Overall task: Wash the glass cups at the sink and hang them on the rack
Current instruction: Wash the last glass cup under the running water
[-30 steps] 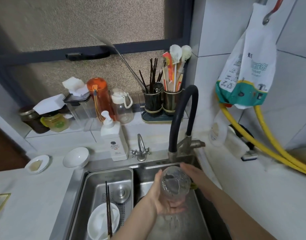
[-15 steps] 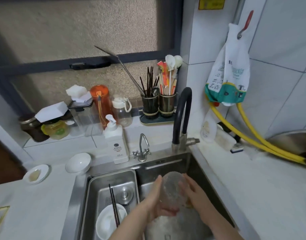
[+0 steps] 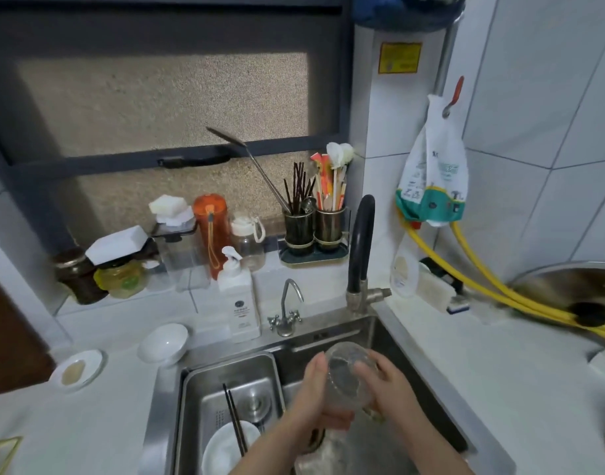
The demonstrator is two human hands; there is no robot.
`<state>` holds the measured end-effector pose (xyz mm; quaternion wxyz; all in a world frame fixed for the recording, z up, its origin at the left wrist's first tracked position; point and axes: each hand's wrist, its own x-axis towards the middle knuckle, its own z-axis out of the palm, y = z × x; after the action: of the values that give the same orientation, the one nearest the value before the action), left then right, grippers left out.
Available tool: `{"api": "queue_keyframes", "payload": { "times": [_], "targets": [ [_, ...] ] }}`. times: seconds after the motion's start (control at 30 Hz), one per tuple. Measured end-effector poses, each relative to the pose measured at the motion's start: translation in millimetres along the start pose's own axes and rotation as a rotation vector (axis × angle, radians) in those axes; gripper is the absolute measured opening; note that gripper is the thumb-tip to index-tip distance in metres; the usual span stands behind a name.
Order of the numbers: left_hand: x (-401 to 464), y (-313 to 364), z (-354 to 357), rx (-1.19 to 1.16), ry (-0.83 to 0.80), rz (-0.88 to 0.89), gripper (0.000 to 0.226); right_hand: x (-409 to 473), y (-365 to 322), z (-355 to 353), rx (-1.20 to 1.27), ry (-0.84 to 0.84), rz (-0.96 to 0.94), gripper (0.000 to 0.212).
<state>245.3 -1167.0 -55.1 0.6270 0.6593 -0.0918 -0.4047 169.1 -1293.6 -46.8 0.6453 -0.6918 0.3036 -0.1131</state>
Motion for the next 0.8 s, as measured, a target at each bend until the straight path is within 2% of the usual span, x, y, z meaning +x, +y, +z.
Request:
{"api": "queue_keyframes", "payload": {
  "times": [0.23, 0.37, 0.57, 0.73, 0.8],
  "targets": [
    [-12, 7, 8, 0.009, 0.098, -0.022, 0.039, -11, -3, -6, -0.087, 0.051, -0.007, 0.025],
    [-29, 12, 18, -0.012, 0.146, 0.005, 0.029, -22, -7, -11, -0.097, -0.004, -0.021, 0.027],
    [-45, 5, 29, 0.006, 0.218, 0.055, 0.034, -35, -4, -17, -0.12, -0.055, -0.042, 0.034],
    [-55, -1, 36, -0.015, 0.251, 0.082, 0.034, -48, -7, -21, -0.129, -0.068, -0.135, 0.022],
    [-66, -2, 34, -0.057, 0.259, 0.079, 0.033, -53, -6, -16, -0.146, -0.063, -0.161, 0.024]
  ]
}}
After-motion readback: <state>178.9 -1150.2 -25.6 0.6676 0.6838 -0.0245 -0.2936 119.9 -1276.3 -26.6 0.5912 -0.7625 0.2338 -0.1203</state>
